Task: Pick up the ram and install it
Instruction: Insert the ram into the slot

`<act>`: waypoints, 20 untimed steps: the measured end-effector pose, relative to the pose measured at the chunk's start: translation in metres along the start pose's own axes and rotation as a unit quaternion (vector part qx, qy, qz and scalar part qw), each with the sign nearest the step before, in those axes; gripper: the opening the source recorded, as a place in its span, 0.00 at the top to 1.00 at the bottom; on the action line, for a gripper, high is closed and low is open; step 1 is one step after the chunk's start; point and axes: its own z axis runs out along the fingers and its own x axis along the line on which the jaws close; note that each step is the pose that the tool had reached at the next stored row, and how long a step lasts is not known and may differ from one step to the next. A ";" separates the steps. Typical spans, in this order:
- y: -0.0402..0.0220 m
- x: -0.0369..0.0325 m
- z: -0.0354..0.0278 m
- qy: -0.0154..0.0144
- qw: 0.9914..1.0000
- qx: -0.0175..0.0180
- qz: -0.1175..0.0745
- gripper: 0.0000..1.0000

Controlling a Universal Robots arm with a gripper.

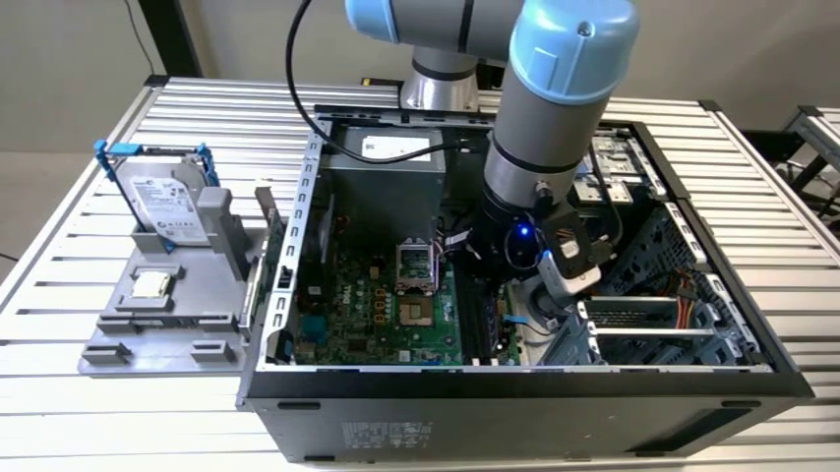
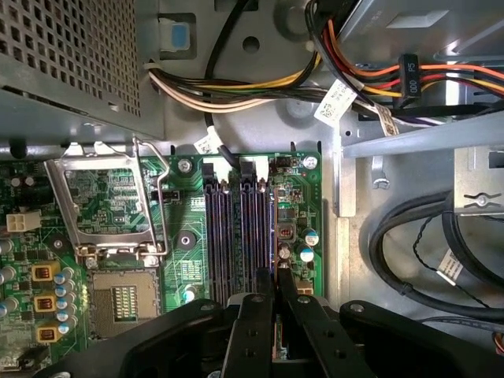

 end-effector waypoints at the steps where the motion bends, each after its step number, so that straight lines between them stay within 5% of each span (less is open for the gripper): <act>1: 0.0000 -0.0001 0.0000 0.000 1.000 0.000 -0.001 1.00; 10: 0.0000 -0.0002 -0.0069 0.000 1.000 0.000 -0.012 1.00; 20: -0.0002 0.0023 -0.0070 0.000 1.000 0.000 -0.029 1.00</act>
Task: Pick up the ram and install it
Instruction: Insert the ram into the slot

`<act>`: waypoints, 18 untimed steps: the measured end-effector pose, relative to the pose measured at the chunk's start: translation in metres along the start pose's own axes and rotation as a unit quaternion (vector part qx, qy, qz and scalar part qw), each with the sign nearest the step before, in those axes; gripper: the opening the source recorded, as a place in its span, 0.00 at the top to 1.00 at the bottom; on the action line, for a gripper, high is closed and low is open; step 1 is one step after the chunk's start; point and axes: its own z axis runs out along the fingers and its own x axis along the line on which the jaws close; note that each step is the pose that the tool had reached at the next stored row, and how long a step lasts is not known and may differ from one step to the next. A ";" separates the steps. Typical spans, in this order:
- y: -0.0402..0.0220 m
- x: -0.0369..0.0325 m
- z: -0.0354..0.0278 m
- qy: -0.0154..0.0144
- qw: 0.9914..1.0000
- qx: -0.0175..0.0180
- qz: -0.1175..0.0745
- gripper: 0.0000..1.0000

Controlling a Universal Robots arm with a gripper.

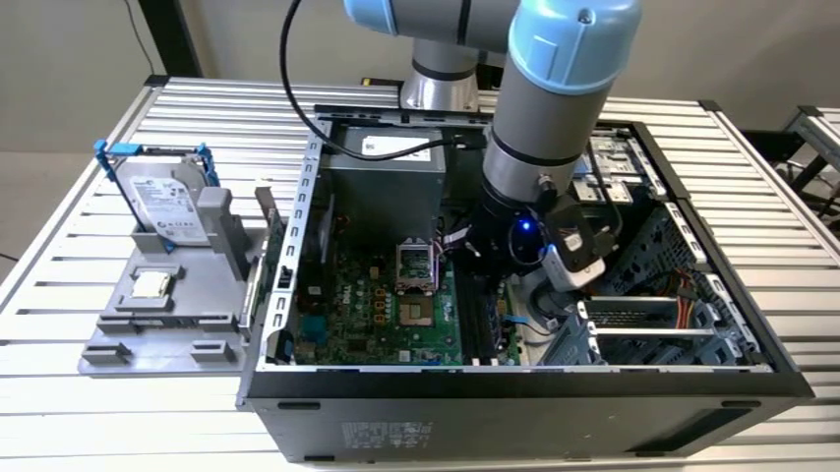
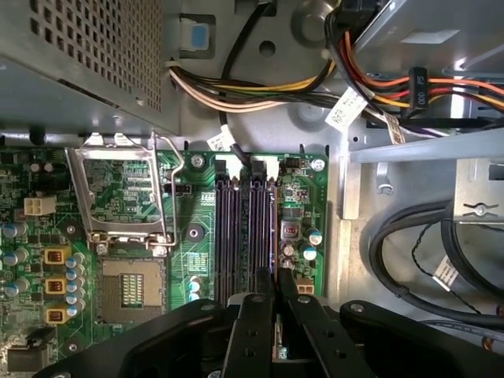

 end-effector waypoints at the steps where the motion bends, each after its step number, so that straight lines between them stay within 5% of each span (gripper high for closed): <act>1: 0.0000 0.0000 0.0006 0.000 1.000 0.000 0.000 1.00; 18: 0.0000 0.0007 0.0056 0.000 1.000 0.000 0.000 1.00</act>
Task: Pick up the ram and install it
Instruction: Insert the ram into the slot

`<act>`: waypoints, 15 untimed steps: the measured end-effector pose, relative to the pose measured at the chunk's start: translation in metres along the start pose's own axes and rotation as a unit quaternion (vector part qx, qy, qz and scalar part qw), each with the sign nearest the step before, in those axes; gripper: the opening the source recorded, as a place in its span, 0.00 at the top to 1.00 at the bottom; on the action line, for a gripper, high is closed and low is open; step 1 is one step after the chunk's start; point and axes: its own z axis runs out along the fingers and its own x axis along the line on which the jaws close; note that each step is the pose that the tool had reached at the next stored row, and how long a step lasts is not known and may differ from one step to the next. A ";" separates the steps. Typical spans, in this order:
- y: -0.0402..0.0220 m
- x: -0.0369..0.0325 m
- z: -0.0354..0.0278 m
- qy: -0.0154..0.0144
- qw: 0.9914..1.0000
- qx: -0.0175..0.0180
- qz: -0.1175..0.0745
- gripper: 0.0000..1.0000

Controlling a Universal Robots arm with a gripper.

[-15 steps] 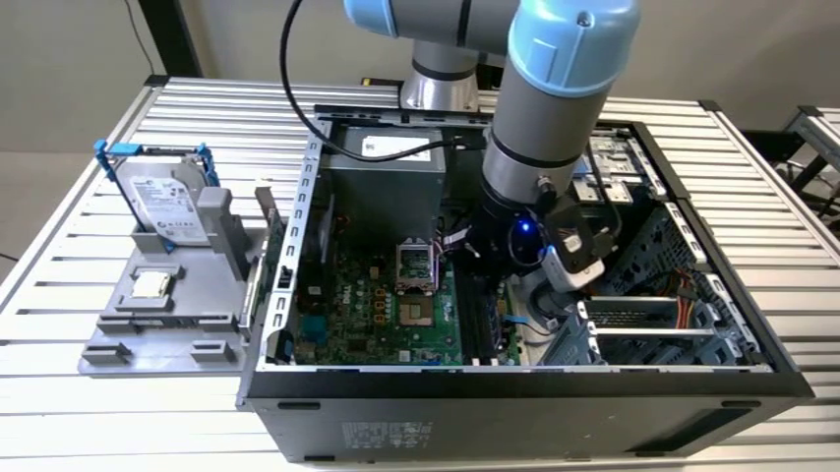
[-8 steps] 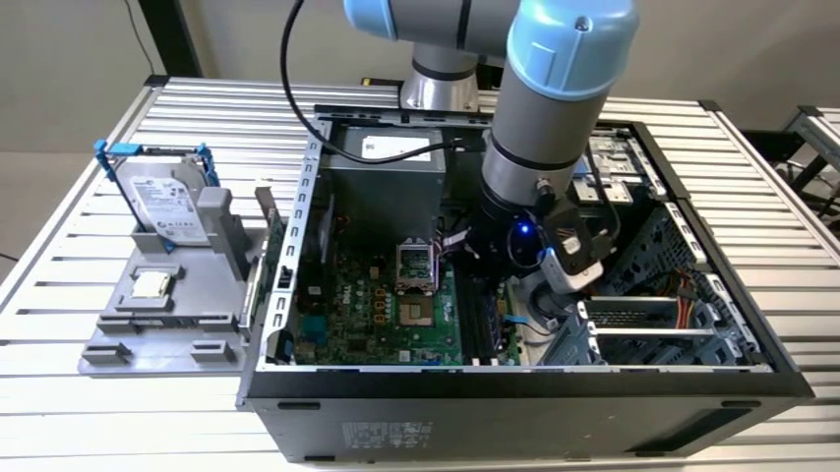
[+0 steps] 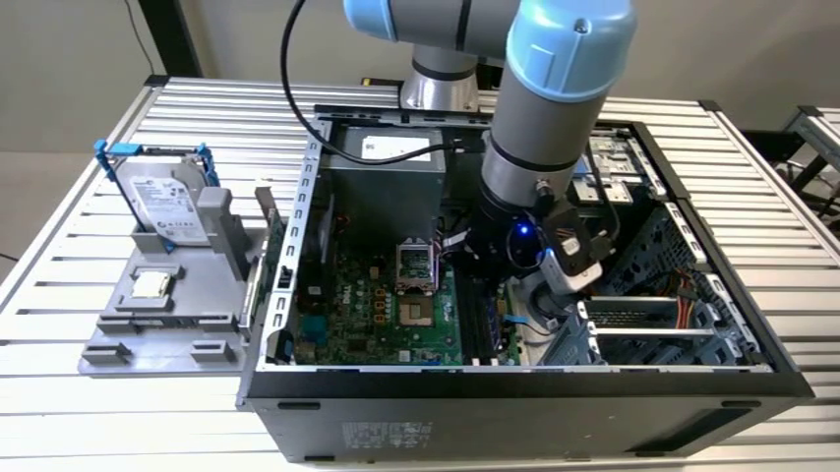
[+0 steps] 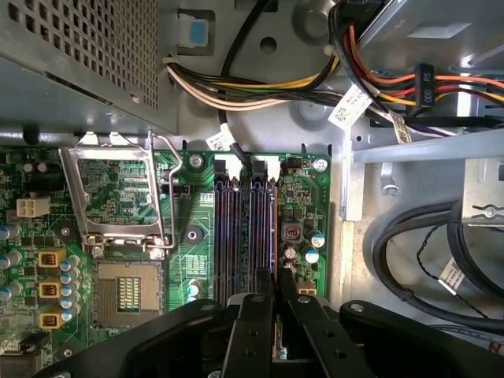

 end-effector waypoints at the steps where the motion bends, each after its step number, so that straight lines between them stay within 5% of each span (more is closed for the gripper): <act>1: 0.0000 0.0001 0.0000 0.000 1.000 0.000 0.000 1.00; 15: 0.0000 0.0007 0.0058 0.000 1.000 0.001 0.010 1.00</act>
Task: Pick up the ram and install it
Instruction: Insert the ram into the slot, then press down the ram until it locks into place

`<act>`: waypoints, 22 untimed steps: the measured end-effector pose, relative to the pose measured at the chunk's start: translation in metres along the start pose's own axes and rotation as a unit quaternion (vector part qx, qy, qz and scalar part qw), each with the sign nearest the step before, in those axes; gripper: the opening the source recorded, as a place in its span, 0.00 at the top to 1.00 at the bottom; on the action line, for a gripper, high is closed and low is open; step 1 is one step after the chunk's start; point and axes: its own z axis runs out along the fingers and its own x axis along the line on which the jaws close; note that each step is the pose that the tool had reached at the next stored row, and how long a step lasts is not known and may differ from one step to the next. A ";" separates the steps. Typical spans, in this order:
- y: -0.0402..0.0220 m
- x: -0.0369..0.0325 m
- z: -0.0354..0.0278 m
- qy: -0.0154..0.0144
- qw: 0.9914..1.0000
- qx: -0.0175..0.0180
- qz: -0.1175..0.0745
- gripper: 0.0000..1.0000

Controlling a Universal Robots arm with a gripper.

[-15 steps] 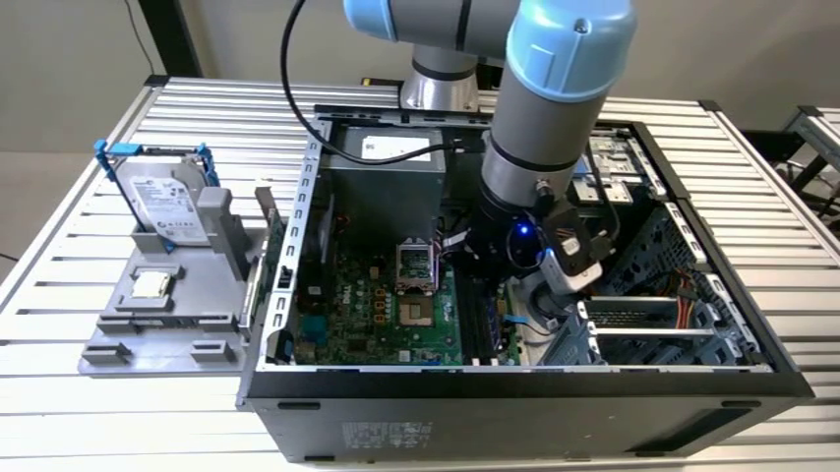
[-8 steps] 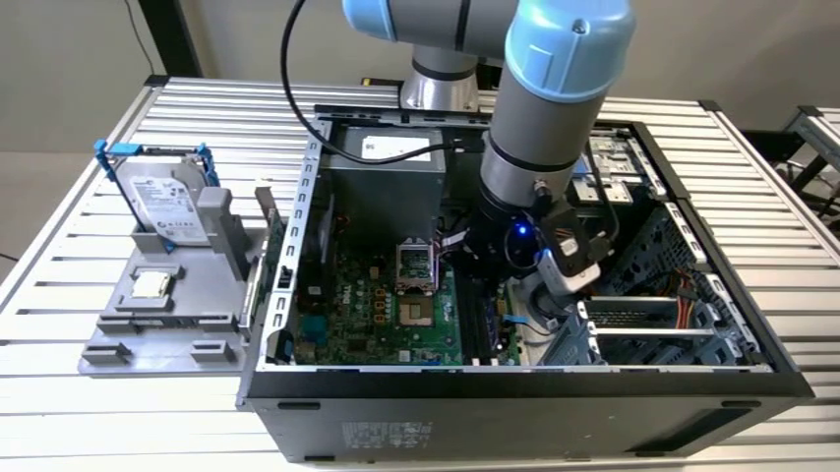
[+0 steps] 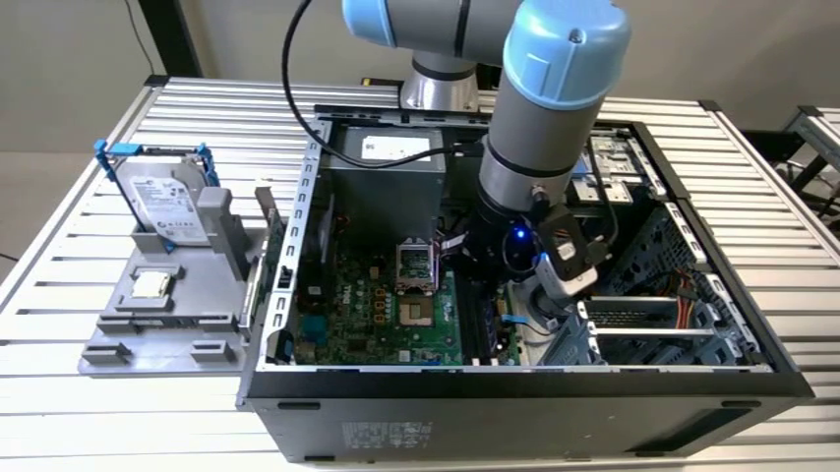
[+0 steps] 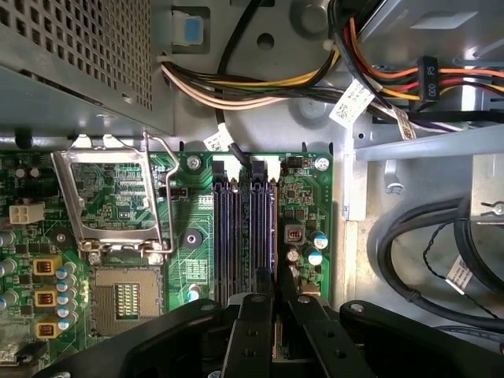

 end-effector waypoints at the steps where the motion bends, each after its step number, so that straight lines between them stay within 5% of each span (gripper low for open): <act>1: 0.0000 0.0000 0.0000 0.000 1.000 0.000 0.000 1.00; 9: 0.0000 0.0000 0.0003 0.000 1.000 0.000 0.000 1.00; 10: 0.0000 0.0000 0.0004 0.000 1.000 0.000 0.000 0.00; 16: 0.0000 -0.0001 -0.0026 0.000 1.000 0.000 0.000 0.00; 22: 0.0004 -0.0006 -0.0296 0.001 1.000 0.000 0.001 0.00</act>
